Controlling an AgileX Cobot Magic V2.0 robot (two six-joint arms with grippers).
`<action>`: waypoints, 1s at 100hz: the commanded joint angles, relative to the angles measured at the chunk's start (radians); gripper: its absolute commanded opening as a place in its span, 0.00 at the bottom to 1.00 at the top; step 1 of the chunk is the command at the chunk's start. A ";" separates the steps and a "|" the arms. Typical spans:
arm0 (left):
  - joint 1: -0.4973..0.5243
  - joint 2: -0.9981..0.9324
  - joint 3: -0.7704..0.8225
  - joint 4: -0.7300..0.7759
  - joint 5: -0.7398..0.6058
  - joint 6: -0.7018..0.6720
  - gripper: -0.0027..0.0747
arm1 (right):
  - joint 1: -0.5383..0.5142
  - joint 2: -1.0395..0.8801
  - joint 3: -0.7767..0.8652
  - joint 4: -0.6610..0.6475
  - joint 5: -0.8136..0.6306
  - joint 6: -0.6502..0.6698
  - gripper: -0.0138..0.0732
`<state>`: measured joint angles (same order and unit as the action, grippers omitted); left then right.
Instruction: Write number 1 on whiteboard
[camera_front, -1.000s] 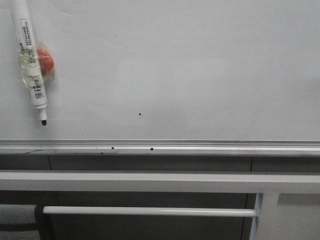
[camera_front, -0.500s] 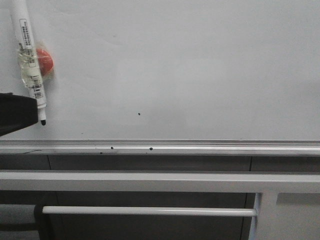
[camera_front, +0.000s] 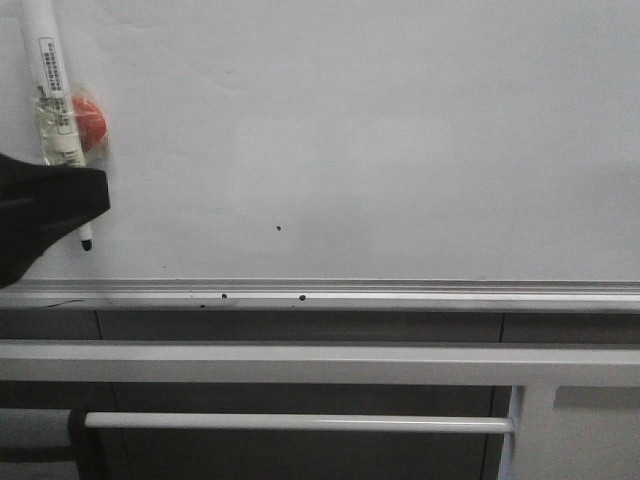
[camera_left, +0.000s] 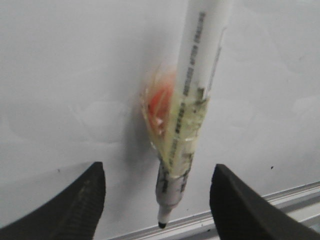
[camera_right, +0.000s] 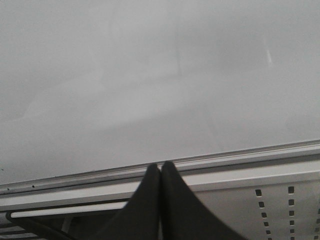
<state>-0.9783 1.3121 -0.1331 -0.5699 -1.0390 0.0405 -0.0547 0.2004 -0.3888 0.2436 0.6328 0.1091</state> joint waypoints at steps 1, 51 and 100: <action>-0.006 -0.009 -0.032 0.021 -0.090 -0.022 0.58 | 0.000 0.020 -0.024 0.011 -0.092 -0.013 0.09; -0.006 0.000 -0.068 0.035 -0.055 -0.078 0.58 | 0.000 0.020 -0.024 0.011 -0.094 -0.013 0.09; -0.006 0.081 -0.078 0.036 -0.181 -0.193 0.01 | 0.000 0.020 -0.024 0.011 -0.094 -0.013 0.09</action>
<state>-0.9794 1.4105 -0.1906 -0.5414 -1.0990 -0.1434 -0.0547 0.2004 -0.3888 0.2459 0.6193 0.1071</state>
